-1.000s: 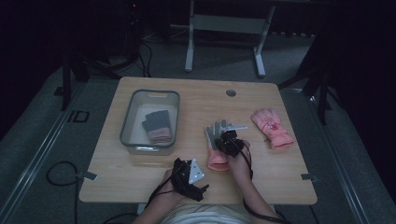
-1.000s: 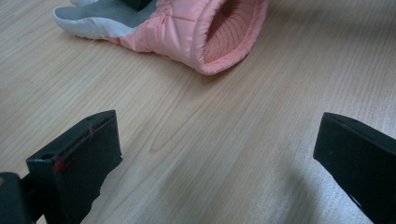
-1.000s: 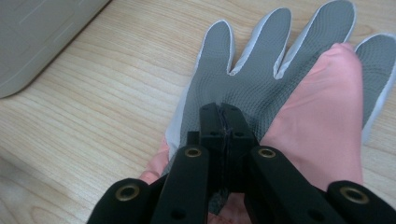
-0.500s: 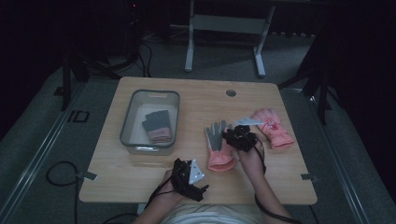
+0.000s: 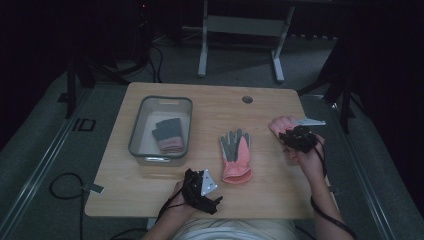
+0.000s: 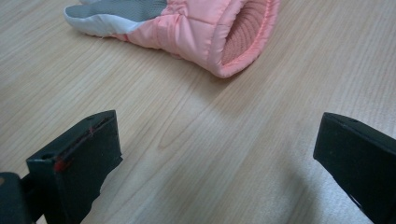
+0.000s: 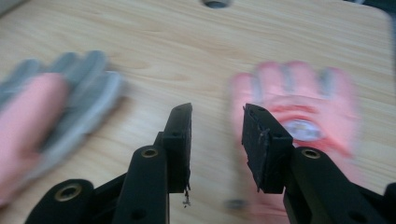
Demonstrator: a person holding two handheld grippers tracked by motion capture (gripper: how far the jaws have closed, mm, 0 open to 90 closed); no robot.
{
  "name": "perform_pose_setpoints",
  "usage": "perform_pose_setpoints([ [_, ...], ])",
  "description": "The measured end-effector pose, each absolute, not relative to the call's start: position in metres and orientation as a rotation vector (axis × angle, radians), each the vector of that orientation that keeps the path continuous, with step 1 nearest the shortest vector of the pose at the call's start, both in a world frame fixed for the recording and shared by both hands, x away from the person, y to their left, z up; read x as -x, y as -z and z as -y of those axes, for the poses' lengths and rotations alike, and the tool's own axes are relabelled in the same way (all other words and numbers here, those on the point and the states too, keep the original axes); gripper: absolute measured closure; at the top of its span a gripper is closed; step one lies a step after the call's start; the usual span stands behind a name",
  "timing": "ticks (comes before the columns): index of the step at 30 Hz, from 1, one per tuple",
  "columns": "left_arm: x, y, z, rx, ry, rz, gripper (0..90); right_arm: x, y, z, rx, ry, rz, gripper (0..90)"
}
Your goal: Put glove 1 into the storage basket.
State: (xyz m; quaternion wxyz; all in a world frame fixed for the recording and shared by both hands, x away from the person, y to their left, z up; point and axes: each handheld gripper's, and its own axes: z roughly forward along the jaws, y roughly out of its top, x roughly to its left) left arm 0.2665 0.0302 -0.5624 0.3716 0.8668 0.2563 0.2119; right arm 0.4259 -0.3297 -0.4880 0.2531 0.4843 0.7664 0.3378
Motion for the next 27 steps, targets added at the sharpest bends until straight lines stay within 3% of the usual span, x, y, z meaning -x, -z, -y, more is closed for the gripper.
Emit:
perform_pose_setpoints([
  [7, -0.267, 0.564, -0.029, -2.231, -0.535, -0.649, 0.2, -0.449, 0.489, 0.365, -1.311, -0.826, -2.078, 62.8],
  [21, -0.266, 0.565, -0.028, -2.234, -0.542, -0.632, 0.2, -0.473, 0.513, 0.369, -1.351, -0.7, -2.151, 64.6],
  [23, -0.266, 0.565, -0.028, -2.232, -0.541, -0.633, 0.2, -0.475, 0.517, 0.369, -1.352, -0.692, -2.168, 67.2],
  [27, -0.268, 0.566, -0.028, -2.23, -0.537, -0.634, 0.2, -0.476, 0.52, 0.365, -1.367, -0.672, -2.191, 81.0],
])
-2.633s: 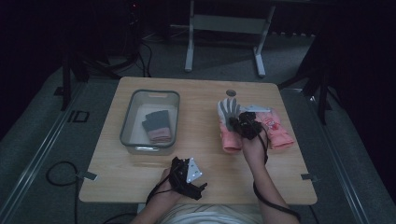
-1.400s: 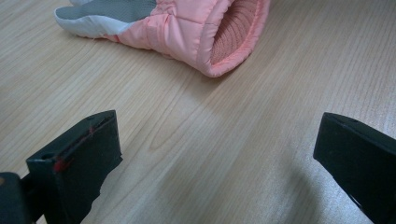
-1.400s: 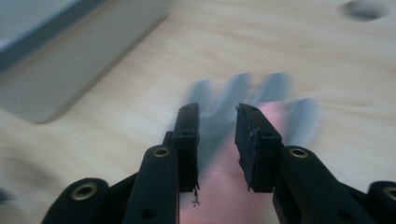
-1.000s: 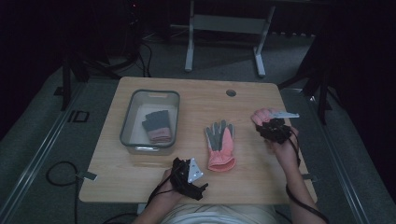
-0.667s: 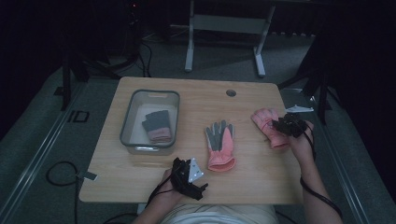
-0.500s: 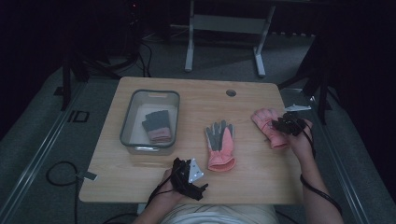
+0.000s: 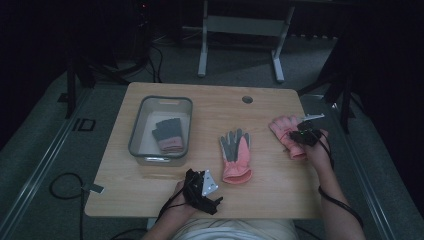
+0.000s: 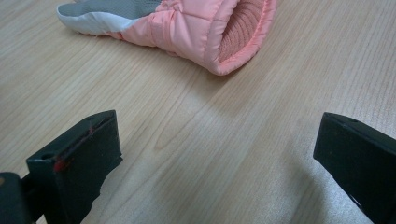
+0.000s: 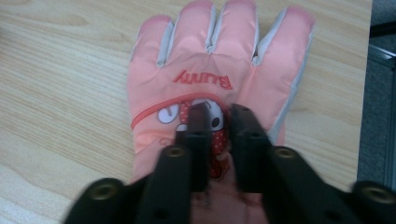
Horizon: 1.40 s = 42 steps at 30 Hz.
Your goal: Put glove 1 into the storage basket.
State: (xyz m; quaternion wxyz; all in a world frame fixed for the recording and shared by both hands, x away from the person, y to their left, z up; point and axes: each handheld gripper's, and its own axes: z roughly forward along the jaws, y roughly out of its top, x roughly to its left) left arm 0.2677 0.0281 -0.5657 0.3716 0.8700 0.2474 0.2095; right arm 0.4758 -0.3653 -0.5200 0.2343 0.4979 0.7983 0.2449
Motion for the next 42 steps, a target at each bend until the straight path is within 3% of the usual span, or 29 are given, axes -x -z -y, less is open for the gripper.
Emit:
perform_pose_setpoints([
  [5, -0.268, 0.565, -0.028, -2.223, -0.542, -0.636, 0.2, -0.473, 0.513, 0.362, -1.408, -0.668, -2.147, 87.2],
  [17, -0.268, 0.567, -0.028, -2.236, -0.544, -0.639, 0.2, -0.417, 0.466, 0.338, -1.511, -0.837, -1.988, 87.3],
  [25, -0.267, 0.566, -0.027, -2.235, -0.549, -0.641, 0.2, -0.382, 0.453, 0.316, -1.553, -0.916, -1.894, 87.4],
  [42, -0.266, 0.565, -0.027, -2.231, -0.556, -0.632, 0.2, -0.374, 0.498, 0.287, -1.605, -0.824, -1.929, 87.6],
])
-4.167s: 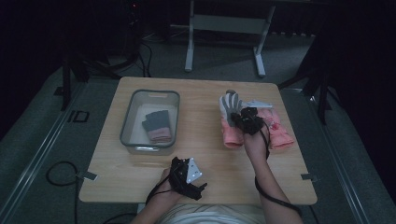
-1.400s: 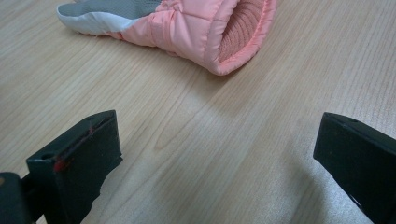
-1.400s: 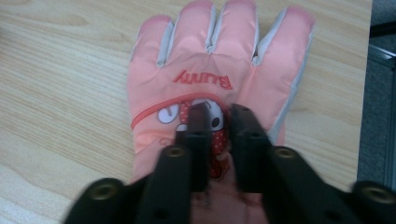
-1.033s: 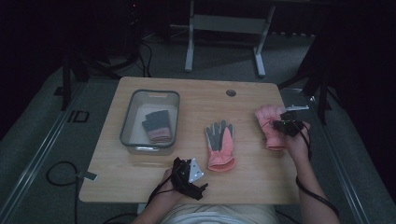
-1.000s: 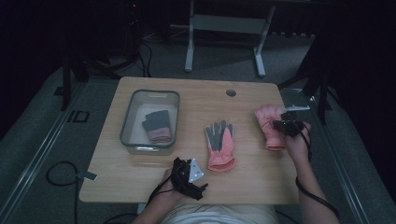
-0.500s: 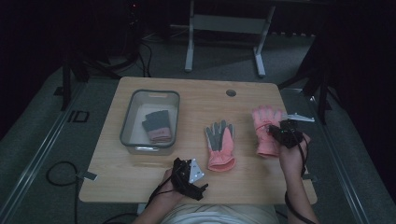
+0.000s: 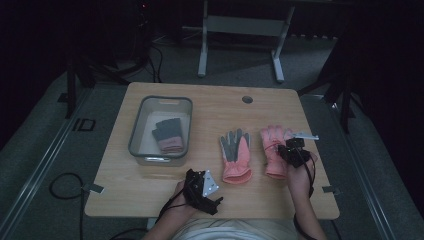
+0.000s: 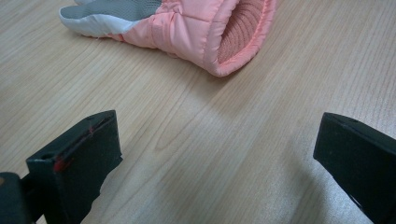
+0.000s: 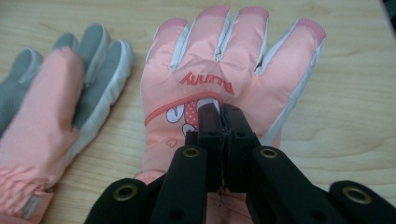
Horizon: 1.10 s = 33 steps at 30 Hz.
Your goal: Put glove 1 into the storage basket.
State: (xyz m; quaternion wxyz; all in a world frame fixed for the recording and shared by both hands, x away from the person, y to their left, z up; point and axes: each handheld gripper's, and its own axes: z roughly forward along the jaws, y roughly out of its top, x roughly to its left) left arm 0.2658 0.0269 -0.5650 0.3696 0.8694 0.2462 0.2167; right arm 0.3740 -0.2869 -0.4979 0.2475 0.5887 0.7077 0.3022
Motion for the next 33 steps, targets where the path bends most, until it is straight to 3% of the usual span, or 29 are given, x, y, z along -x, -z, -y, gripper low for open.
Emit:
perform_pose_setpoints([
  [11, -0.265, 0.565, -0.027, -2.232, -0.555, -0.629, 0.2, -0.38, 0.525, 0.286, -1.641, -0.807, -1.969, 85.8],
  [19, -0.265, 0.565, -0.027, -2.232, -0.551, -0.63, 0.2, -0.377, 0.507, 0.293, -1.546, -0.852, -2.019, 69.1],
  [28, -0.265, 0.563, -0.028, -2.234, -0.558, -0.628, 0.2, -0.376, 0.486, 0.309, -1.354, -0.898, -2.133, 61.2],
  [33, -0.265, 0.564, -0.027, -2.238, -0.558, -0.626, 0.2, -0.379, 0.491, 0.307, -1.338, -0.877, -2.178, 61.6],
])
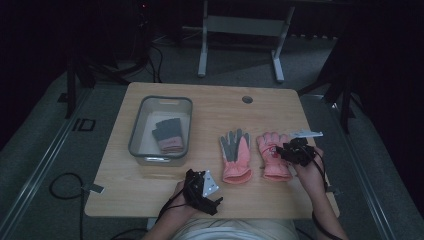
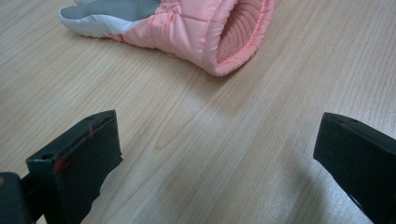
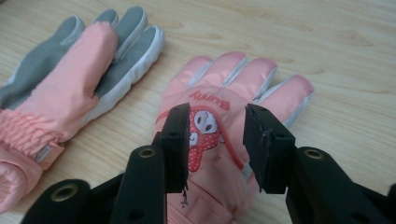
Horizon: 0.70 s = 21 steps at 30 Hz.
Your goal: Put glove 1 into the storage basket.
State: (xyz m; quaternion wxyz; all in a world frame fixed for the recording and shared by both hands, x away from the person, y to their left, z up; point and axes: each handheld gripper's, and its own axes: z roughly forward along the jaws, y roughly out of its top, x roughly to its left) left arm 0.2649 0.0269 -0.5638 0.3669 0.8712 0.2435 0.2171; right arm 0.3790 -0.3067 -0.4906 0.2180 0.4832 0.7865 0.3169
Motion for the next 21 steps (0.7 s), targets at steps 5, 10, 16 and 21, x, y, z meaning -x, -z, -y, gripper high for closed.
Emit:
perform_pose_setpoints([
  [5, -0.264, 0.563, -0.027, -2.237, -0.561, -0.623, 0.2, -0.382, 0.504, 0.3, -1.332, -0.825, -2.197, 64.8],
  [10, -0.265, 0.563, -0.028, -2.234, -0.557, -0.63, 0.2, -0.381, 0.519, 0.297, -1.353, -0.77, -2.196, 68.3],
  [16, -0.263, 0.564, -0.027, -2.237, -0.56, -0.621, 0.2, -0.382, 0.529, 0.294, -1.381, -0.736, -2.179, 76.4],
  [21, -0.263, 0.564, -0.026, -2.239, -0.558, -0.62, 0.2, -0.382, 0.529, 0.291, -1.402, -0.735, -2.16, 82.8],
])
